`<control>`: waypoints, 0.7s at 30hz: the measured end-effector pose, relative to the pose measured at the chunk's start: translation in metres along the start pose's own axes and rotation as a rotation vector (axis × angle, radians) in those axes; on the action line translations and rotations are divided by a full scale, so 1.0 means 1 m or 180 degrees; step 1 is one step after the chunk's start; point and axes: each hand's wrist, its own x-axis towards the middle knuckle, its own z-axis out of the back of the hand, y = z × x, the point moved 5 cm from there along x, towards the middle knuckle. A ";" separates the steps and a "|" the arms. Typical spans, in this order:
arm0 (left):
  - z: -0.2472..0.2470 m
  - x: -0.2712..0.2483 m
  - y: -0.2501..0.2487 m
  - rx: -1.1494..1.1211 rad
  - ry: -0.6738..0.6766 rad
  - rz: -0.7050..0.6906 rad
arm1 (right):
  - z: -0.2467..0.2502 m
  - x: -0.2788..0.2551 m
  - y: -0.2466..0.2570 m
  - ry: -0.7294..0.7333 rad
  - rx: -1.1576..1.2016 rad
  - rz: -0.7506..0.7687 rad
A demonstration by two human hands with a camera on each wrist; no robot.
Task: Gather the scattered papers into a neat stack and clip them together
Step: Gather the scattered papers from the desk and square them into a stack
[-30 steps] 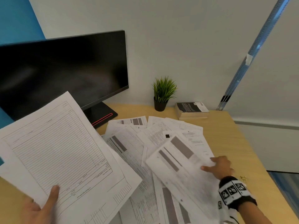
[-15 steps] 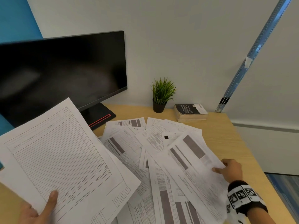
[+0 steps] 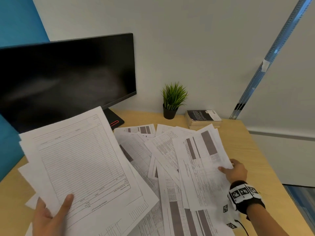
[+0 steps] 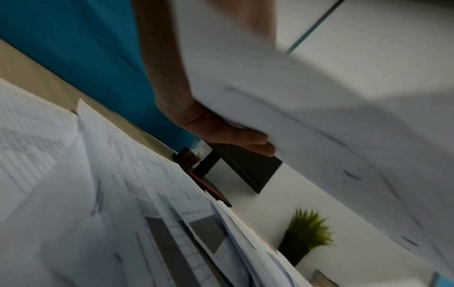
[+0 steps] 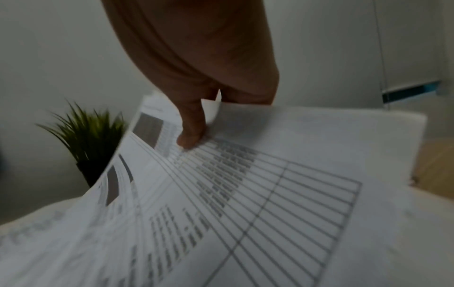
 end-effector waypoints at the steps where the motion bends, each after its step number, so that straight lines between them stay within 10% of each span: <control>1: -0.005 0.000 -0.005 -0.0151 0.0126 -0.0095 | 0.006 -0.001 0.004 0.0010 -0.0005 0.0195; 9: -0.059 0.014 -0.007 -0.0392 0.0789 -0.0339 | 0.068 -0.040 0.066 0.0149 0.1501 0.0864; 17: -0.123 -0.010 -0.049 -0.0587 0.1531 -0.0753 | -0.015 -0.121 0.118 0.1437 0.1893 0.1026; 21: -0.131 -0.023 -0.072 -0.0591 0.1713 -0.1042 | -0.033 -0.140 0.131 0.1325 0.1986 0.1223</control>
